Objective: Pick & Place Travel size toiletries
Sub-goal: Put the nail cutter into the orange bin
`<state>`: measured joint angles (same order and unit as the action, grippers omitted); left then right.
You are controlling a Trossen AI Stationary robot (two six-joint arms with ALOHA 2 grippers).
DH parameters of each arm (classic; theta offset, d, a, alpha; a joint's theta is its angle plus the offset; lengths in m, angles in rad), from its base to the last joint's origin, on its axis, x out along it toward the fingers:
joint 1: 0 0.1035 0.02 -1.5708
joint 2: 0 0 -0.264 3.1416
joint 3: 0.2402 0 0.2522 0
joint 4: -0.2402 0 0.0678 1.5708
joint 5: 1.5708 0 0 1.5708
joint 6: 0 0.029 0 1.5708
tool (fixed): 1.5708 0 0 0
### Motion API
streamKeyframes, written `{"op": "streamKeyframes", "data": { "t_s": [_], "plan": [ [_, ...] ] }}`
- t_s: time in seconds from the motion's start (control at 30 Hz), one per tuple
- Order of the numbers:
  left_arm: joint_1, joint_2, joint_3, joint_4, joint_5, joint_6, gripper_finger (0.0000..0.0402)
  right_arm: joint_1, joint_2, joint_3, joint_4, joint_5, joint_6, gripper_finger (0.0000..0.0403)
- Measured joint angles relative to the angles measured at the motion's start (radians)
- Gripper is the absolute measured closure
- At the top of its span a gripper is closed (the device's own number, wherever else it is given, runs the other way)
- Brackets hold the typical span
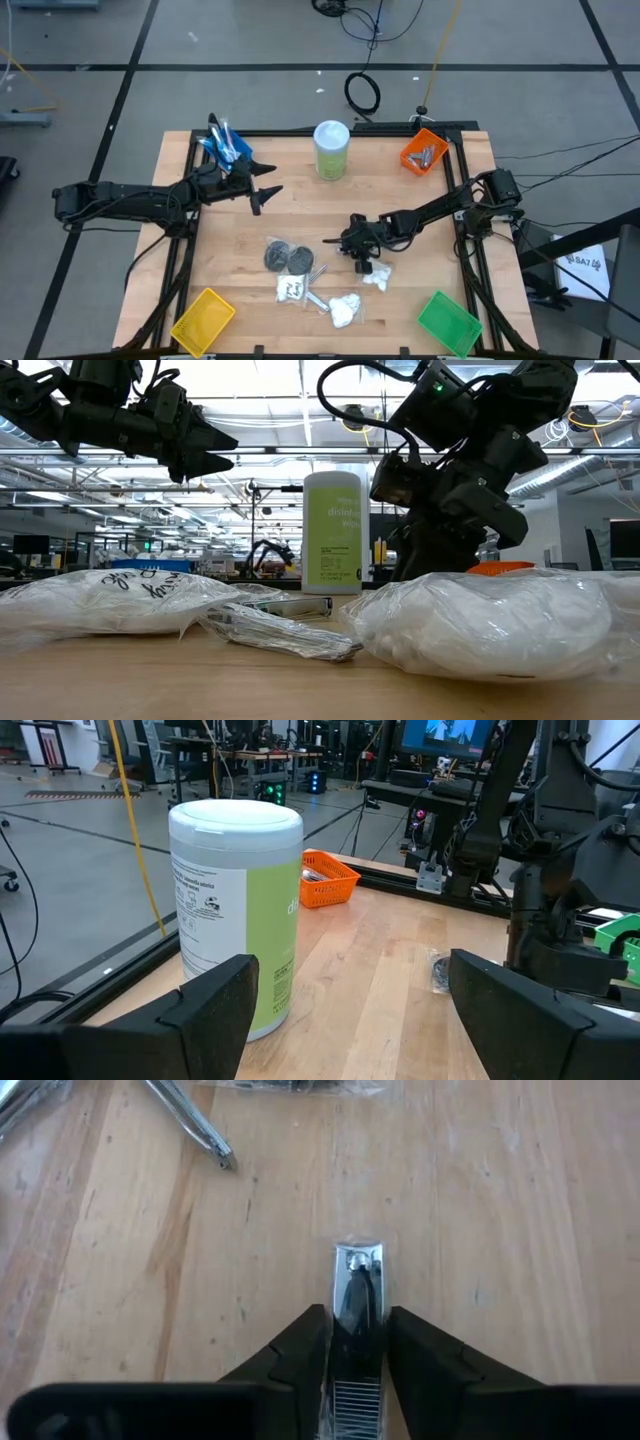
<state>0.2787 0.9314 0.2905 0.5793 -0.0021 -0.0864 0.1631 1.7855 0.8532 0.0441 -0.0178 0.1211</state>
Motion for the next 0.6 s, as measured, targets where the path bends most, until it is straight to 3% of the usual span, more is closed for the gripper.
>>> {"op": "streamKeyframes", "data": {
  "t_s": [0.3,0.6],
  "plan": [
    [0.0,0.0,0.0,0.0,0.0,0.0,0.008,0.0,0.0,0.0,0.007,-0.006,-0.002,0.035],
    [0.0,0.0,0.0,0.0,0.0,0.0,0.008,0.001,-0.013,-0.003,0.045,-0.014,-0.009,0.0342]
  ]
}}
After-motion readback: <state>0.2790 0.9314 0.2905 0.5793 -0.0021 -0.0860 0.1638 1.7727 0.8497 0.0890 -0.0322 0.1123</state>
